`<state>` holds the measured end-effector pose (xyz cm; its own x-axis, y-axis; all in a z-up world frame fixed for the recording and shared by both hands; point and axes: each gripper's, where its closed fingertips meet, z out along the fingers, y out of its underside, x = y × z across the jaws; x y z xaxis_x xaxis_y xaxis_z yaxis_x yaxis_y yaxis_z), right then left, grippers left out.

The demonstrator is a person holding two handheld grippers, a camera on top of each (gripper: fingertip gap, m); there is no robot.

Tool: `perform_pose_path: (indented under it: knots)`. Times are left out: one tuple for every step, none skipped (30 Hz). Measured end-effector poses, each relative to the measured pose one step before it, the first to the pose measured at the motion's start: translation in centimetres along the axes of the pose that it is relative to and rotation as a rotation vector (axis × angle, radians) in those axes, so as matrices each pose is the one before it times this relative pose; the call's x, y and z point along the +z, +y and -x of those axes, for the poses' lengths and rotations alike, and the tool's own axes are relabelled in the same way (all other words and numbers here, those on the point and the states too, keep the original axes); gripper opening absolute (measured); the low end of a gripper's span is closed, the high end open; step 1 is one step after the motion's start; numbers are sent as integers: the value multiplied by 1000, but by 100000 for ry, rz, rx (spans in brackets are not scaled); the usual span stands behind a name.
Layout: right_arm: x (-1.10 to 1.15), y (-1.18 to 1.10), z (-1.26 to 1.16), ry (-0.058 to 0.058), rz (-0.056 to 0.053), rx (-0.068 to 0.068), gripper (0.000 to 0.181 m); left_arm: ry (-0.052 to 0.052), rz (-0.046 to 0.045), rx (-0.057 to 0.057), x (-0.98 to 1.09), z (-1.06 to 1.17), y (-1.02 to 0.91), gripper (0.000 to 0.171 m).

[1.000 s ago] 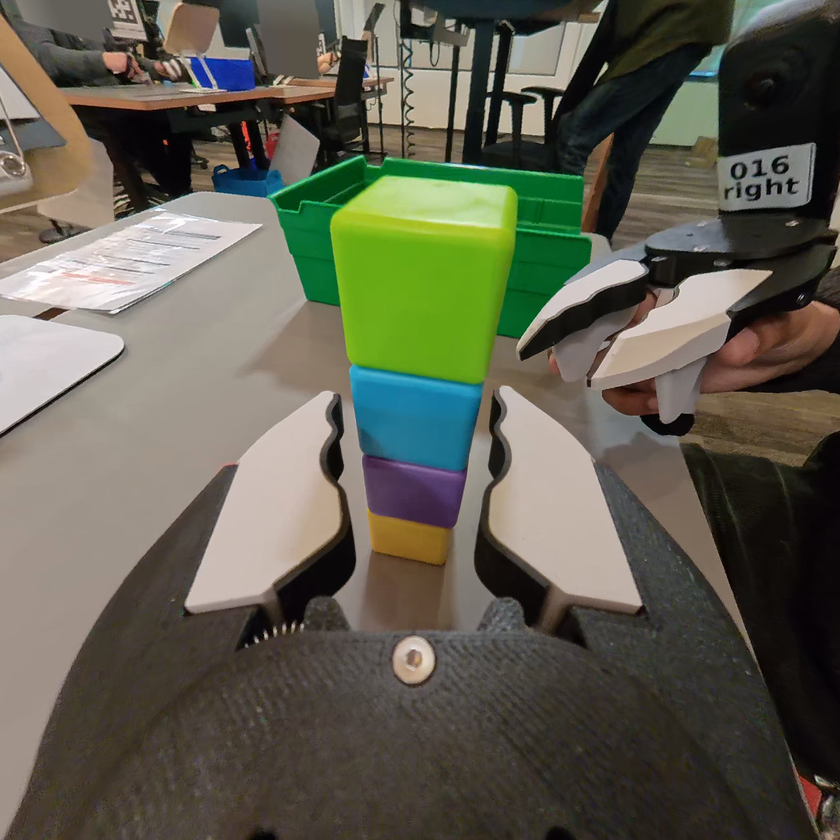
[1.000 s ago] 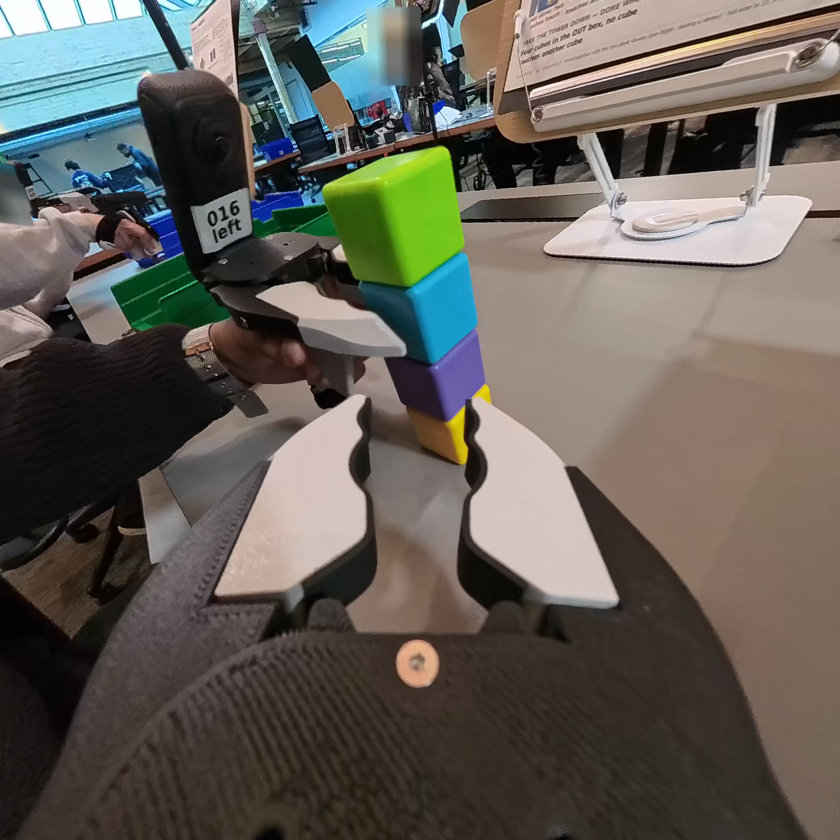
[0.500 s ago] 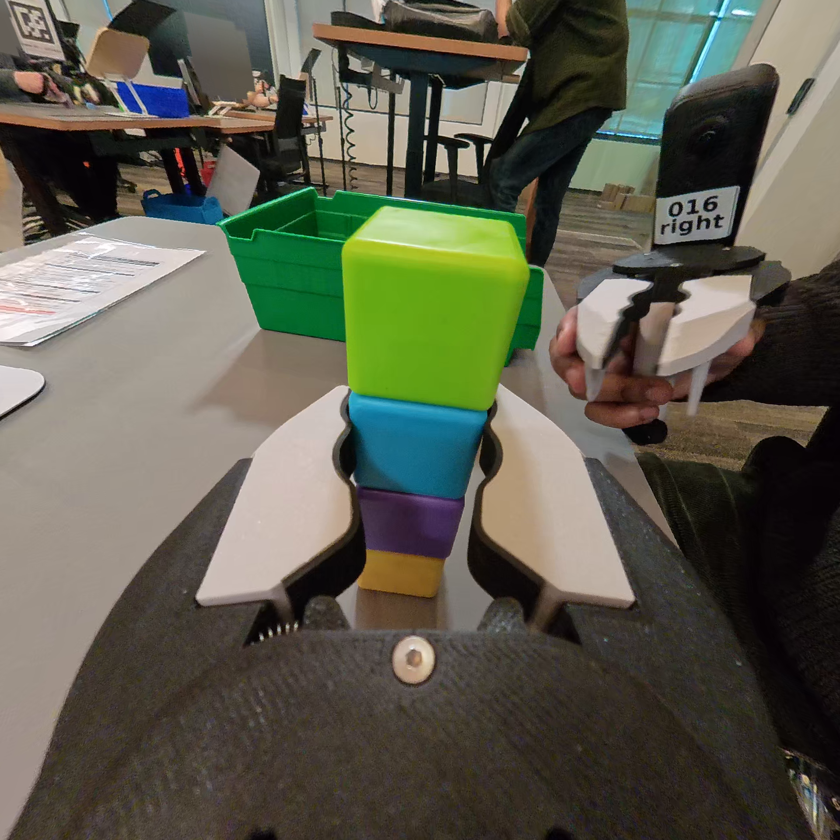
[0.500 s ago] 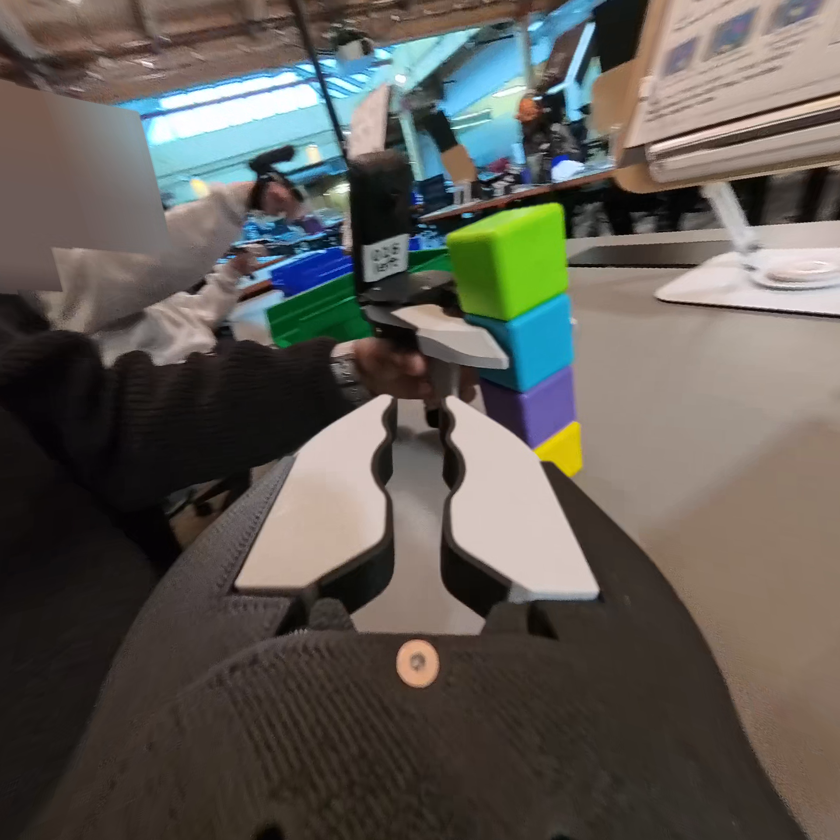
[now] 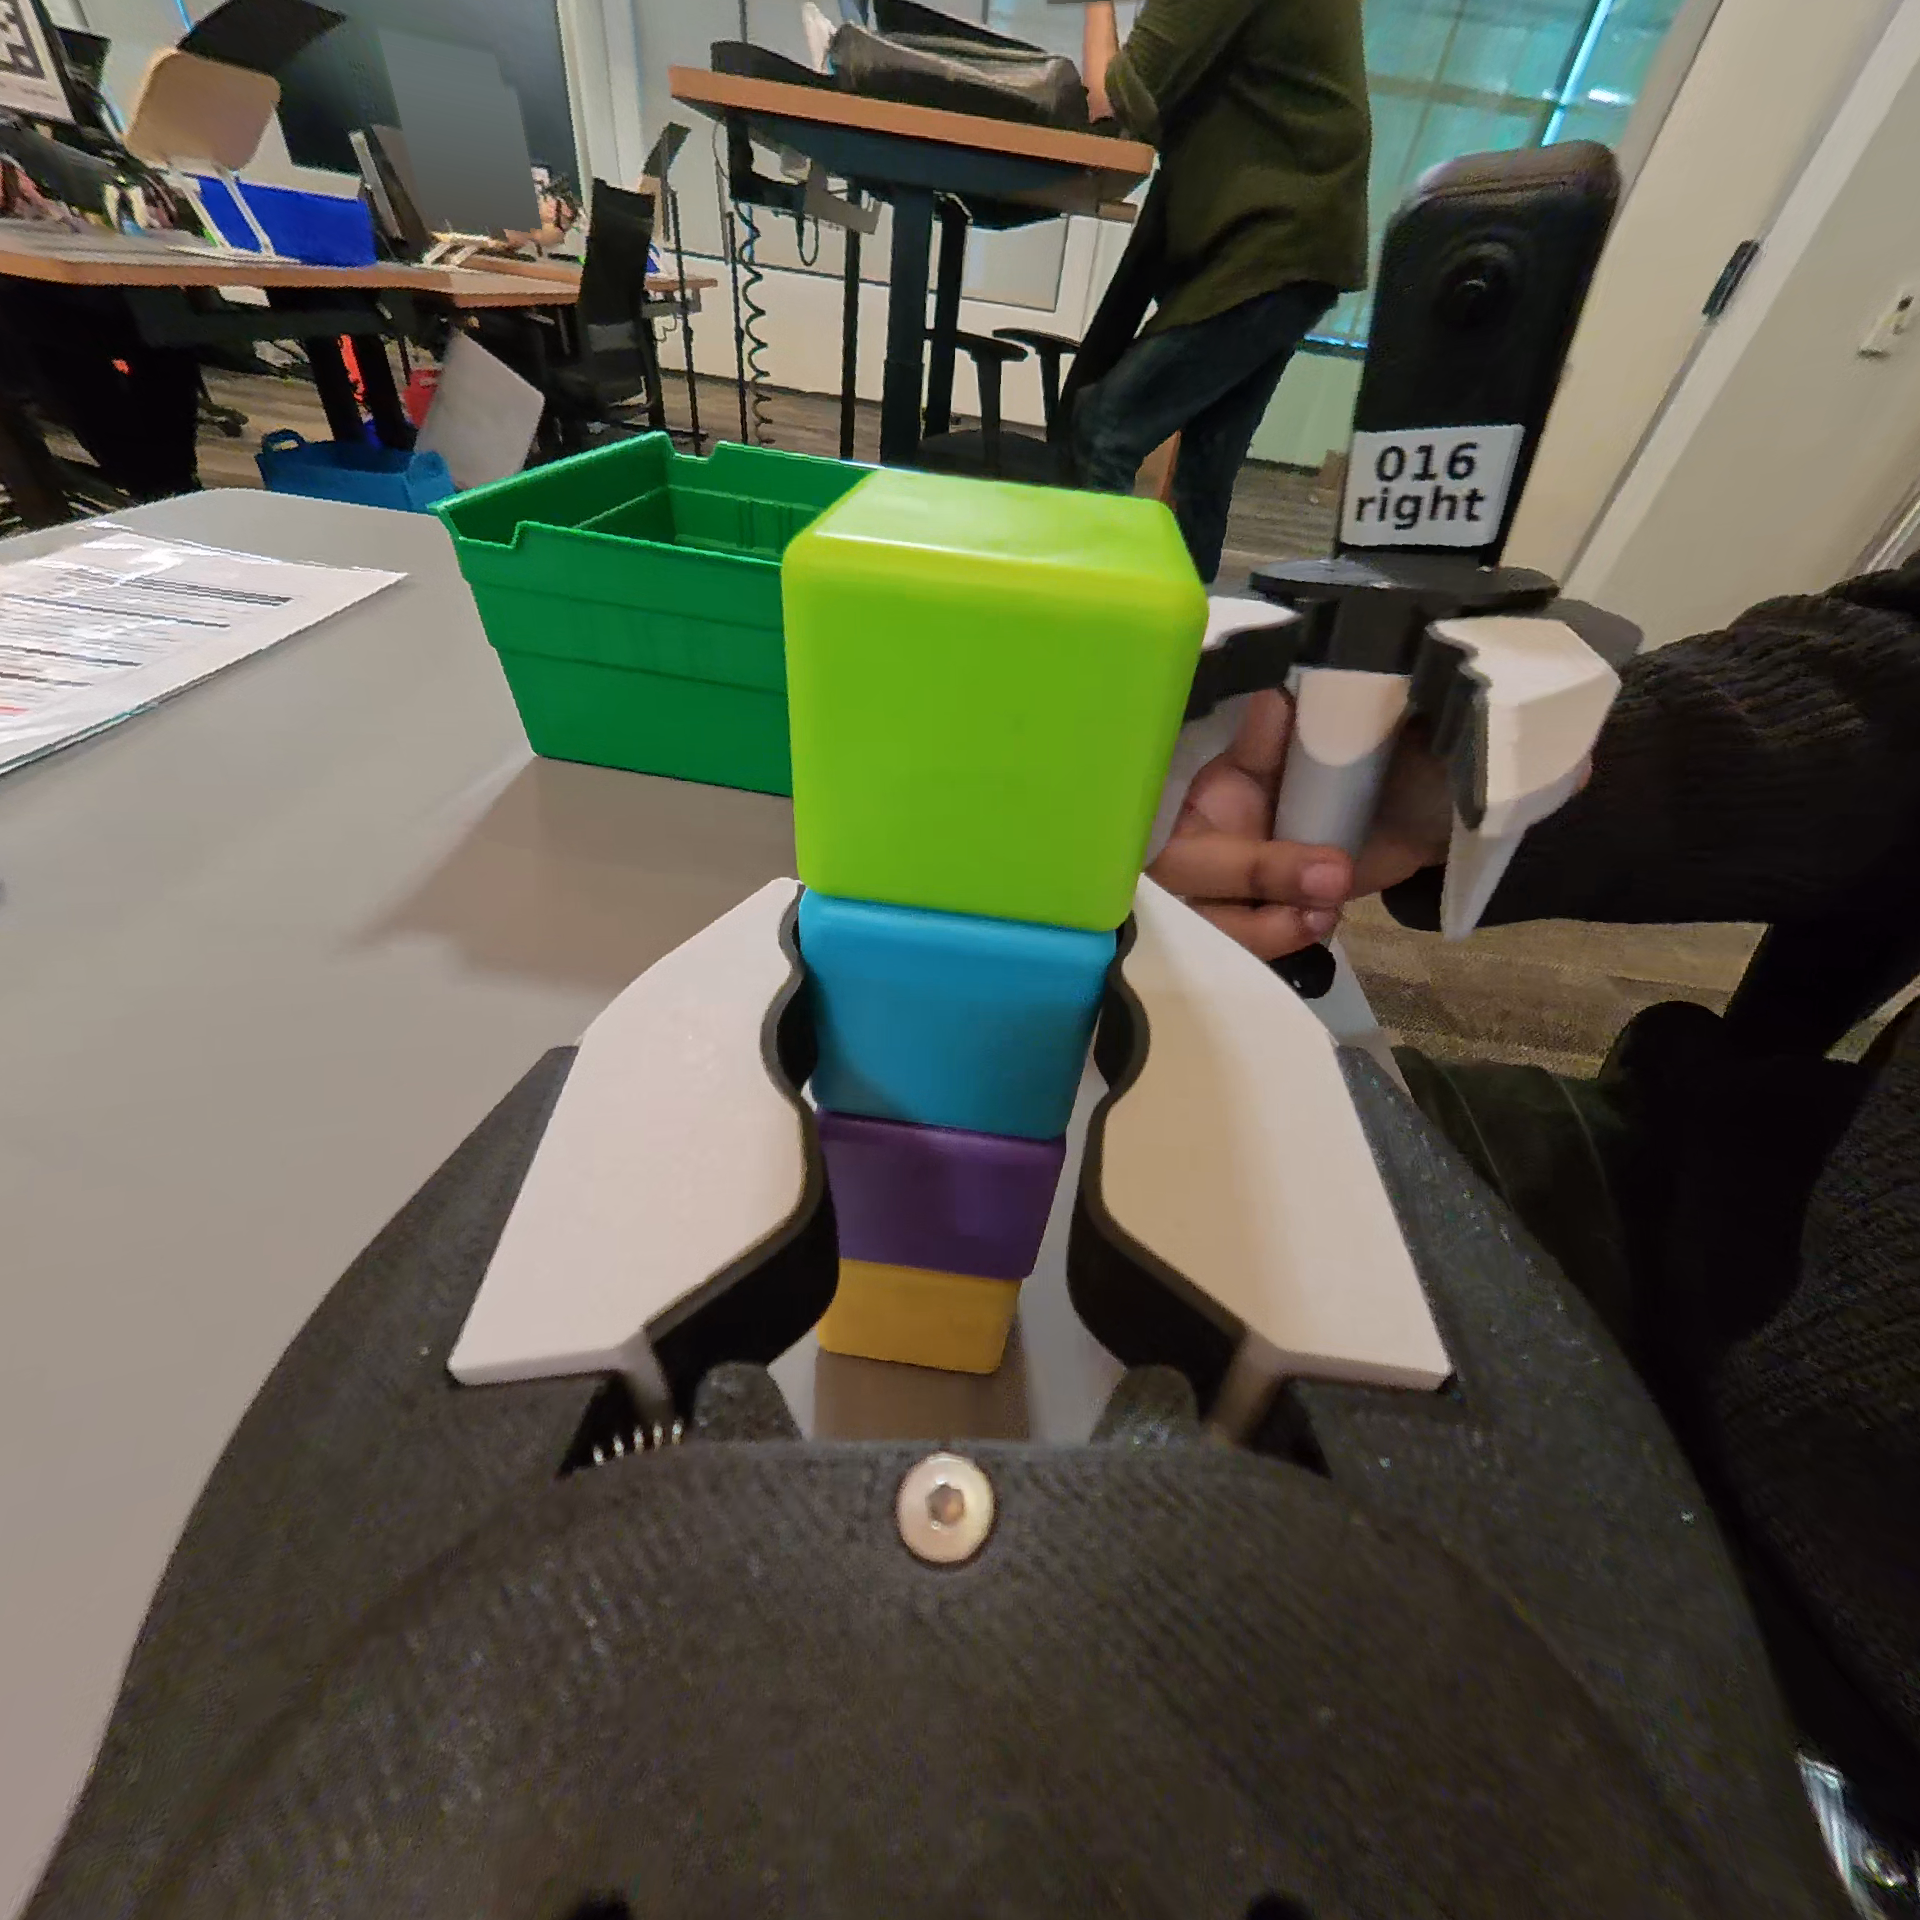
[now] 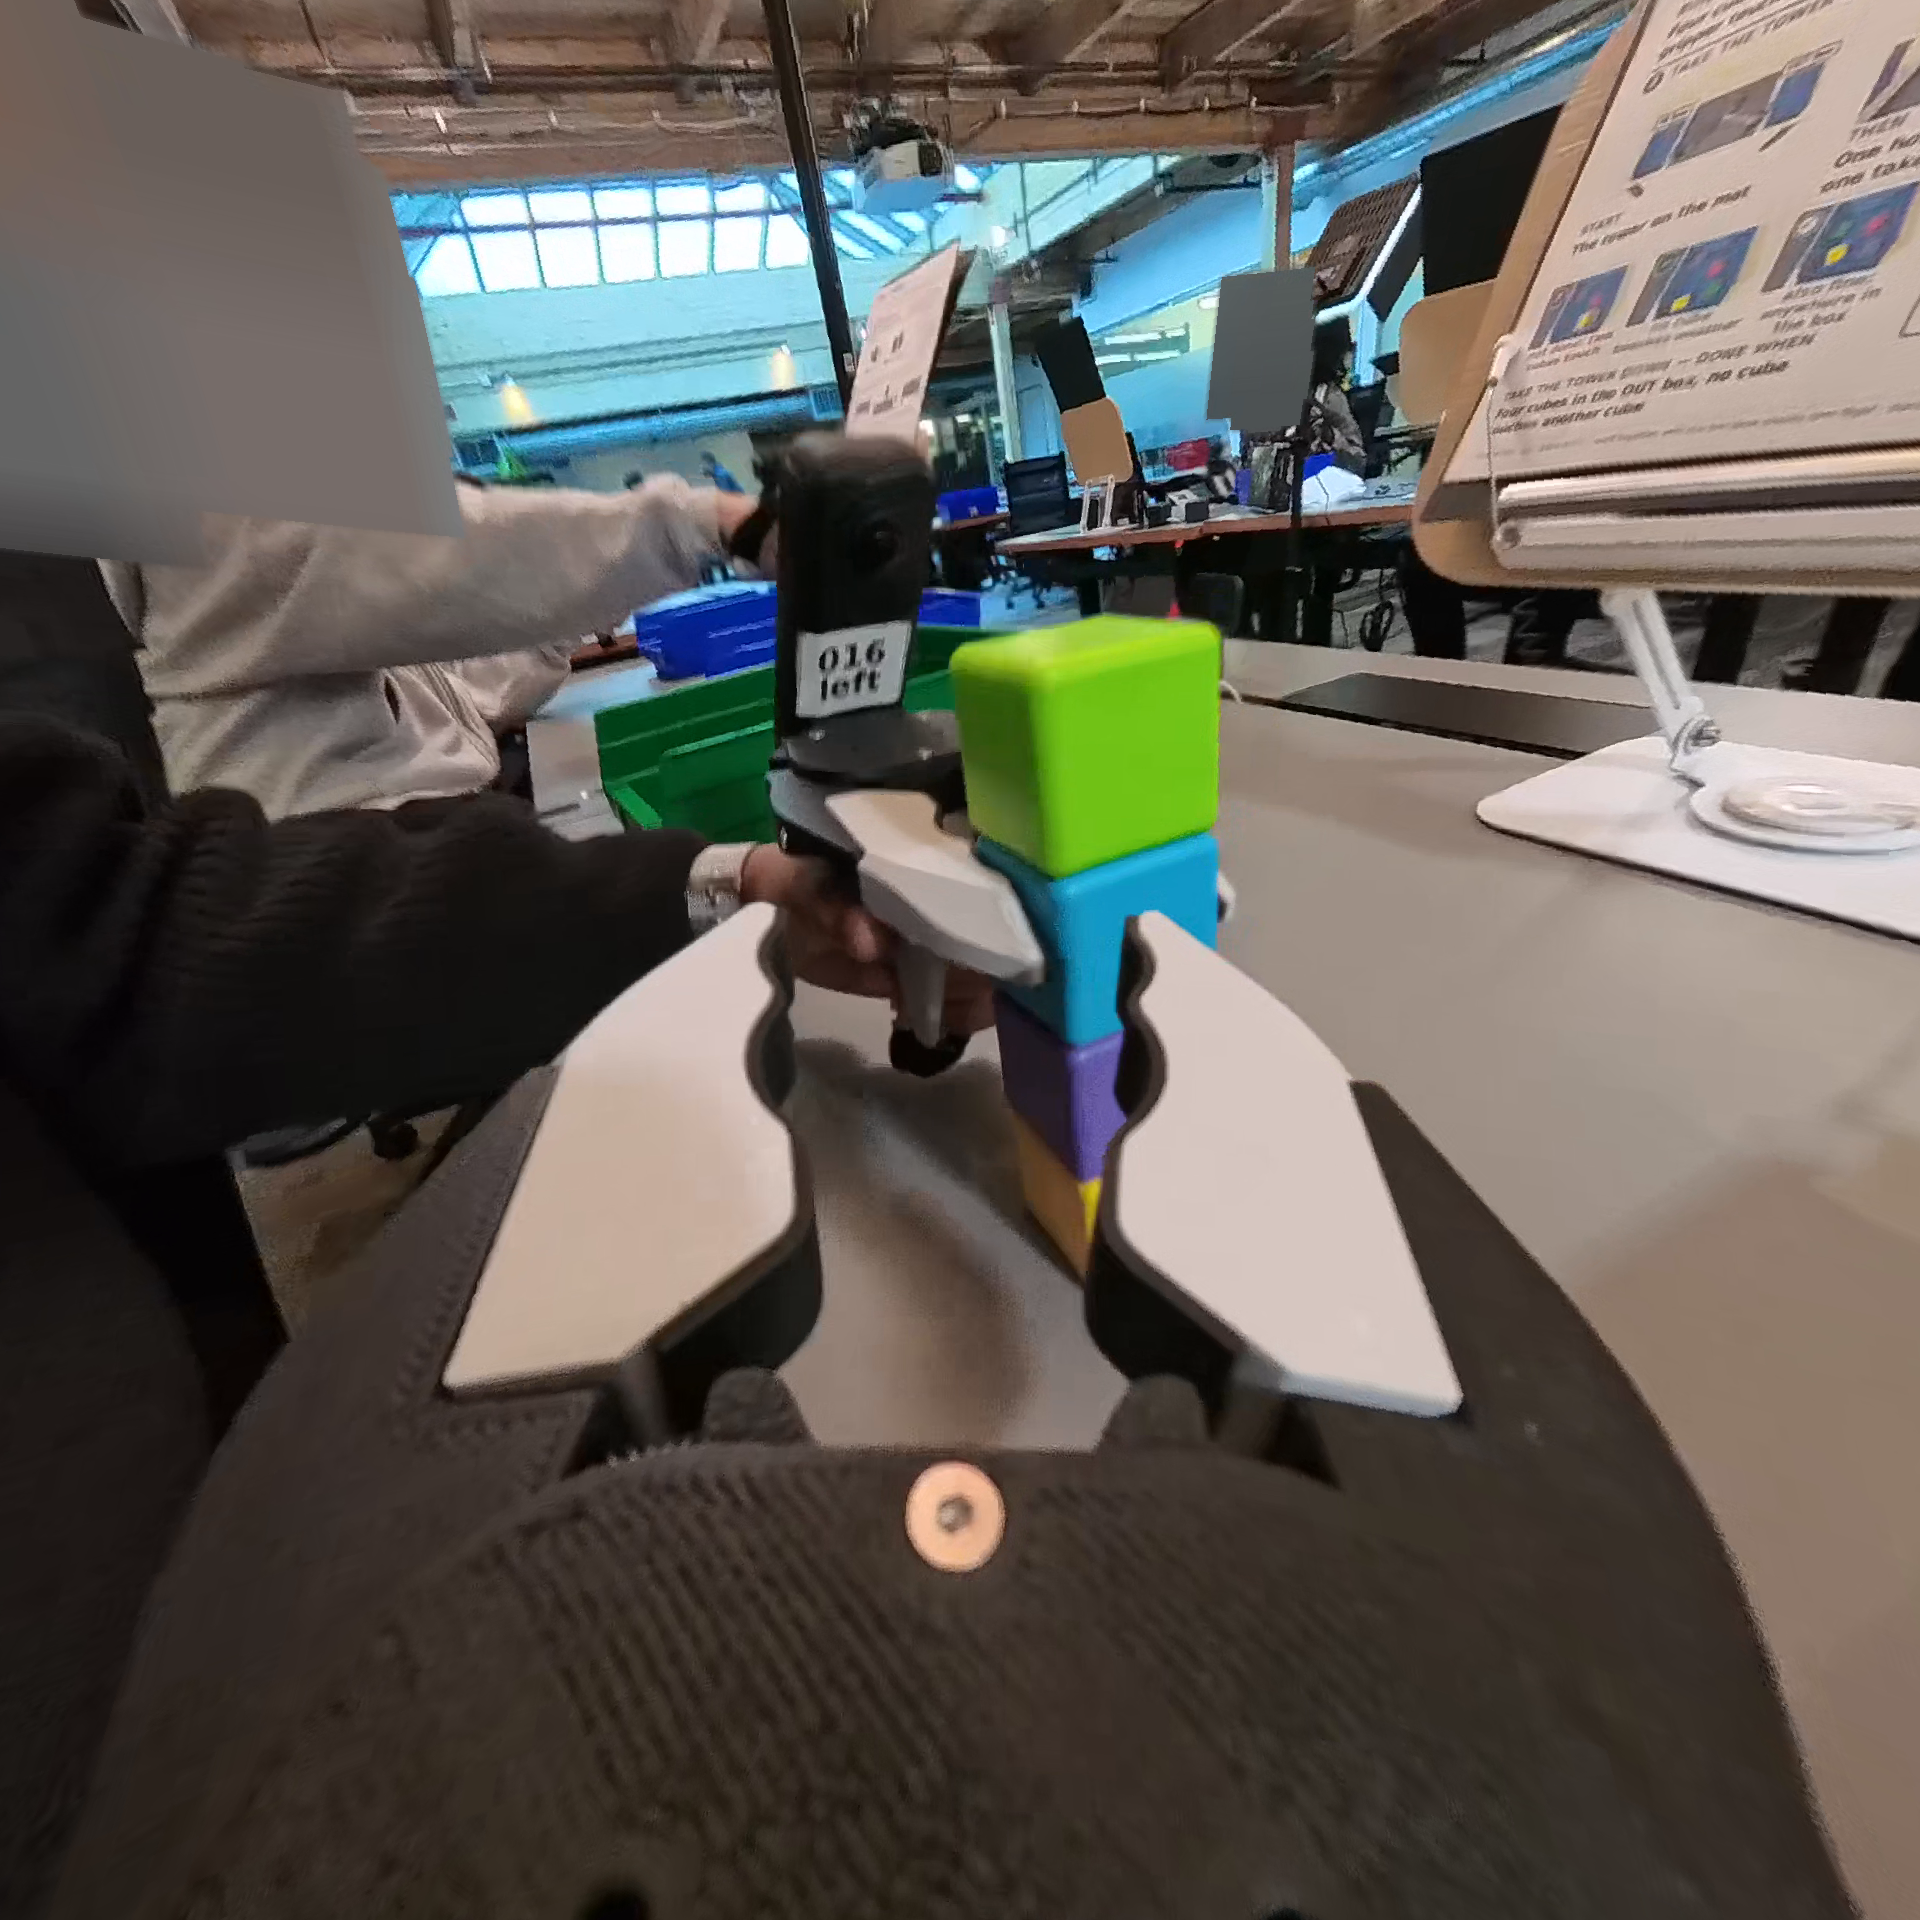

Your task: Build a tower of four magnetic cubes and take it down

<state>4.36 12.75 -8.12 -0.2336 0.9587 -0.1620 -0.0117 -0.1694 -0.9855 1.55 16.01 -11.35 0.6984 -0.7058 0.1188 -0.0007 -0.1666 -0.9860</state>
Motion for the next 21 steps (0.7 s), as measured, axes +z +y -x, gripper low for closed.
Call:
perform_pose_path:
  knots:
    - [112, -553, -245, -1028, -1786, 1039, 63, -35, -487, -313, -79, -49, -6, 56]
    - [84, -603, -222, -1113, -1675, 162, 65, -149, -309, 407, -104, -95, 32, 56]
    - [92, -560, -242, -1107, -876, -515, 67, -353, -27, 726, -99, -91, 40, 56]
    - [141, -510, -222, -1393, -198, -754, 67, -511, 171, 675, -76, -49, 27, 56]
    - [190, -475, -261, -1451, -165, -586, 67, -410, 143, 561, -74, -27, 28, 56]
    - [239, -428, -250, -1754, -135, -277, 66, -243, -69, 73, -58, -26, 4, 56]
    - [281, -258, -160, -2529, 411, -2, 64, -181, -257, -164, -57, -35, 0, 56]
    - [315, -62, -133, -2730, 1232, 274, 64, -143, -233, -71, -52, -12, 0, 56]
    - [337, 105, -70, -2861, 1963, 258, 64, 90, 60, 22, -47, -52, 16, 56]
    - [347, 294, 91, -3303, 2749, 37, 64, 351, 600, 46, -12, -82, 38, 56]
    - [320, 434, 148, -3057, 3561, -209, 66, 555, 1231, 606, 12, -152, 59, 56]
    - [302, 402, 79, -1997, 3431, -572, 67, 527, 1446, 924, 38, -181, 74, 56]
    - [258, 225, 14, -1169, 2268, -960, 67, 379, 1203, 799, 79, -174, 57, 56]
    - [227, 3, -5, -886, 890, -904, 67, 173, 462, 630, 55, -128, 17, 56]
    - [209, -115, -4, -988, 326, -574, 66, 29, -25, 171, 24, -41, -3, 56]
    - [208, -70, 13, -1228, 690, -518, 63, -88, -262, -219, -7, 25, -12, 56]
    - [206, -4, 13, -1068, 1101, -864, 61, 91, -224, -229, -3, 8, -9, 56]
    - [206, 63, -41, -472, 1295, -1284, 60, -3, 23, 37, 5, -4, 2, 56]
    - [169, 94, -59, -160, 1222, -1247, 60, -73, 110, 123, -2, -4, 5, 56]
    - [124, 40, -34, -281, 716, -814, 60, -33, 22, -64, -2, 0, 3, 56]
    - [101, -14, -27, -359, 136, -417, 59, -72, -96, -34, 2, 1, -1, 56]
